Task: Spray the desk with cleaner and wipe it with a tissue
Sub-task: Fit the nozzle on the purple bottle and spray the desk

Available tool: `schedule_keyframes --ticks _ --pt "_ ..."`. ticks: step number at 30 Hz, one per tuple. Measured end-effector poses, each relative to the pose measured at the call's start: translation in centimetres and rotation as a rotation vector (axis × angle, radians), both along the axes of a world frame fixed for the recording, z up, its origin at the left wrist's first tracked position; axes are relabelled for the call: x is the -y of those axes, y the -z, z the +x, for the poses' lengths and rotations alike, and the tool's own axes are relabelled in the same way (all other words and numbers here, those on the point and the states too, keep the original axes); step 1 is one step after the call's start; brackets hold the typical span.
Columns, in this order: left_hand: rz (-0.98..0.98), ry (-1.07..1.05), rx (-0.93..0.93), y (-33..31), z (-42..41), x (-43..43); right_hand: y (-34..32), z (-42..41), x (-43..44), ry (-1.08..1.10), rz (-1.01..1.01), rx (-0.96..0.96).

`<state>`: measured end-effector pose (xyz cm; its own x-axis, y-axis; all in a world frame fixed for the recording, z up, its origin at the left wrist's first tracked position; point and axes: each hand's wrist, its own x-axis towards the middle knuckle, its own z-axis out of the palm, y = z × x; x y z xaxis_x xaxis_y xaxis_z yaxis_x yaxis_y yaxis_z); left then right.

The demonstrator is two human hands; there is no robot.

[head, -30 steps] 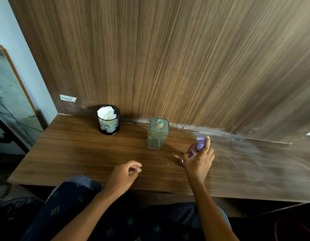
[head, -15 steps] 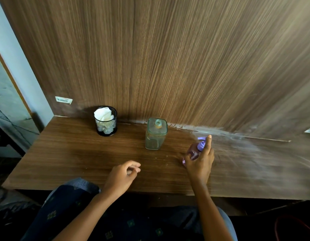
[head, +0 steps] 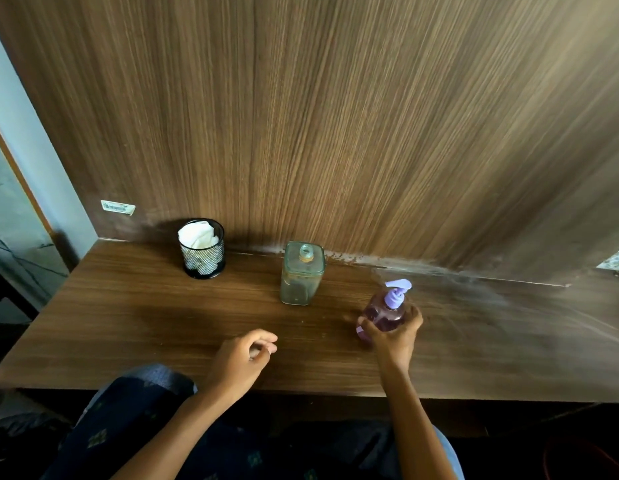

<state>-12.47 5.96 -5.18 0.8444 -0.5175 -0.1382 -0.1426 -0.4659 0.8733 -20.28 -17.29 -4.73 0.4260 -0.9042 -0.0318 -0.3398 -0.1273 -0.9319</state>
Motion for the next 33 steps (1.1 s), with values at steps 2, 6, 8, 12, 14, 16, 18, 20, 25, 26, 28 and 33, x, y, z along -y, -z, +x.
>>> schedule_keyframes --ticks 2,6,8,12,14,16,18,20,25,26,28,33 --pt "0.004 -0.005 -0.002 0.1 0.1 -0.1 0.3 0.2 0.0 -0.005 0.064 -0.025" --pt "0.009 0.008 -0.007 0.3 0.1 -0.1 0.5 0.4 0.4 0.019 0.109 -0.068" --pt "0.007 0.011 -0.015 0.2 0.2 -0.1 0.4 0.5 0.7 0.061 0.092 -0.052" --pt "-0.002 0.018 -0.008 0.3 0.4 -0.2 0.0 1.1 2.2 0.091 0.059 -0.020" --pt "0.006 0.003 -0.015 0.5 1.0 -0.3 -0.1 1.8 3.4 0.083 0.035 -0.021" --pt "0.006 -0.020 -0.023 1.1 1.6 -0.3 -0.3 2.7 4.5 0.084 0.011 -0.013" --pt "0.006 -0.035 -0.018 1.4 2.1 -0.2 -0.5 3.8 5.4 0.087 -0.005 -0.001" --pt "-0.002 -0.025 -0.005 1.8 2.8 0.1 -0.5 5.3 6.5 0.077 -0.011 -0.018" --pt "-0.030 -0.051 0.007 1.5 3.8 0.2 0.2 8.0 7.9 0.063 -0.022 -0.035" --pt "-0.035 -0.058 0.008 1.5 3.9 0.2 0.6 8.4 7.9 0.062 -0.021 -0.033" --pt "-0.054 -0.062 0.001 1.5 4.1 0.4 1.0 8.9 8.1 0.069 -0.035 -0.037" --pt "-0.091 -0.082 -0.014 1.4 4.5 1.0 1.8 9.5 8.2 0.087 -0.073 -0.030"
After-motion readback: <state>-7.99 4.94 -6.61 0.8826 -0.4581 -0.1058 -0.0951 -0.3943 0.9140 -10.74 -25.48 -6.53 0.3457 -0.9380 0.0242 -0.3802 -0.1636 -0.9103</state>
